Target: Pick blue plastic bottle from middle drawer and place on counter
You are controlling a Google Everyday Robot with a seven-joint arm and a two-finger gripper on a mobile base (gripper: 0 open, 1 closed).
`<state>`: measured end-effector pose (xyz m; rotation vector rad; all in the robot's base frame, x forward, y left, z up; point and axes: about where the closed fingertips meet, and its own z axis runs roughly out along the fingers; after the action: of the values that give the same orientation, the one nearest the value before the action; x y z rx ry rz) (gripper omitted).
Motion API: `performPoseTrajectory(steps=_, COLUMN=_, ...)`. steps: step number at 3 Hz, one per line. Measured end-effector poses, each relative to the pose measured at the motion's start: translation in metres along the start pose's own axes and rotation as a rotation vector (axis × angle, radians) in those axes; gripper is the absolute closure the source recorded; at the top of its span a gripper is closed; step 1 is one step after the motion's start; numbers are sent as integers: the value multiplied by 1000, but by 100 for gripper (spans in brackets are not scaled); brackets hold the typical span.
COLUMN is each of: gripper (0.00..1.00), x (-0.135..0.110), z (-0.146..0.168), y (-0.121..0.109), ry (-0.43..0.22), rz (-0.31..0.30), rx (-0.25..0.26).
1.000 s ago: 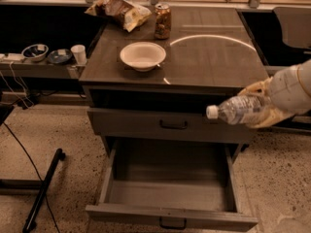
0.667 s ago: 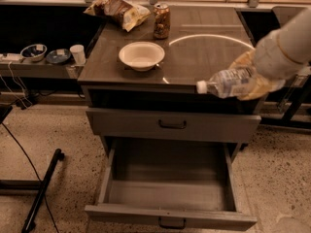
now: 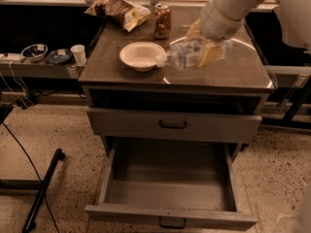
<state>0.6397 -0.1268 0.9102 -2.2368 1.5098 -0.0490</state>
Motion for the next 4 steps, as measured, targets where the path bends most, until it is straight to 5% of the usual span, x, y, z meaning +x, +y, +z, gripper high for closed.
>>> performPoseTrajectory(steps=1, gripper=100, x=9, z=60, y=-28, ry=-132, rz=25, rx=-57)
performPoseTrajectory(steps=2, gripper=81, x=45, z=90, y=-41, ry=-167, rz=105, rx=-53)
performPoseTrajectory(steps=4, gripper=35, x=58, z=88, y=-44, ry=-146, rz=143, rx=-66)
